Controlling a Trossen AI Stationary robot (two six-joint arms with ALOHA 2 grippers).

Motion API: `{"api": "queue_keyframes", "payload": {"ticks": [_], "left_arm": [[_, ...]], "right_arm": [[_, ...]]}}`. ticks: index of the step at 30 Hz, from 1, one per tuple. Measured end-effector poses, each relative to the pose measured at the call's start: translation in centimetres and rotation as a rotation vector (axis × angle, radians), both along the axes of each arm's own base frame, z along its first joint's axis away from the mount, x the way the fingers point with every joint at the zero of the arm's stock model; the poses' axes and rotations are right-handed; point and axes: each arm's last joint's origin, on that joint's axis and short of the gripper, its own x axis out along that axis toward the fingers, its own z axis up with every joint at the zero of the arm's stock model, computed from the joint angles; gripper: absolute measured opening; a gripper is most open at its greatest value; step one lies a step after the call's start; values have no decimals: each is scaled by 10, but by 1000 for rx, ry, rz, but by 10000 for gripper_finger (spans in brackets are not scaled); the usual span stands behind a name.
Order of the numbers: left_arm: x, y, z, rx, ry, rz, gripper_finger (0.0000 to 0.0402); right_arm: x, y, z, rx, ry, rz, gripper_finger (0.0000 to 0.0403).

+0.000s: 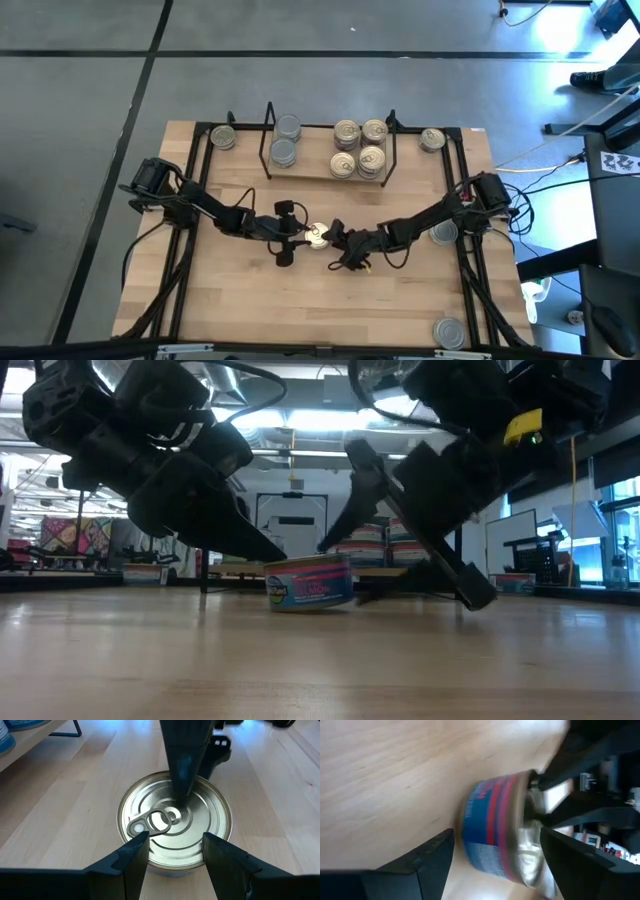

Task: Stack canned seafood by type on shelf
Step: Stack the blue pink tuna can on top of the other blue pink tuna can on the shelf

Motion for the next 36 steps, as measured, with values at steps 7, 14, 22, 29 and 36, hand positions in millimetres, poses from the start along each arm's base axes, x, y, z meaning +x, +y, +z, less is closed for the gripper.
{"api": "queue_keyframes", "payload": {"ticks": [7, 14, 22, 29, 36], "left_arm": [[0, 0, 0, -2, 2, 2, 184], [-2, 0, -1, -3, 2, 1, 184], [-14, 3, -6, -31, -57, 5, 184], [-13, 3, -5, -29, -57, 4, 184], [-13, 3, -5, -30, -58, 5, 184]], "right_arm": [[5, 0, -8, -73, -30, -8, 294], [4, 0, -9, -74, -19, 1, 294], [7, -9, -8, -59, -30, -12, 294], [10, -12, -6, -24, -59, 20, 294], [21, -13, -13, -50, -91, 46, 280]]}}
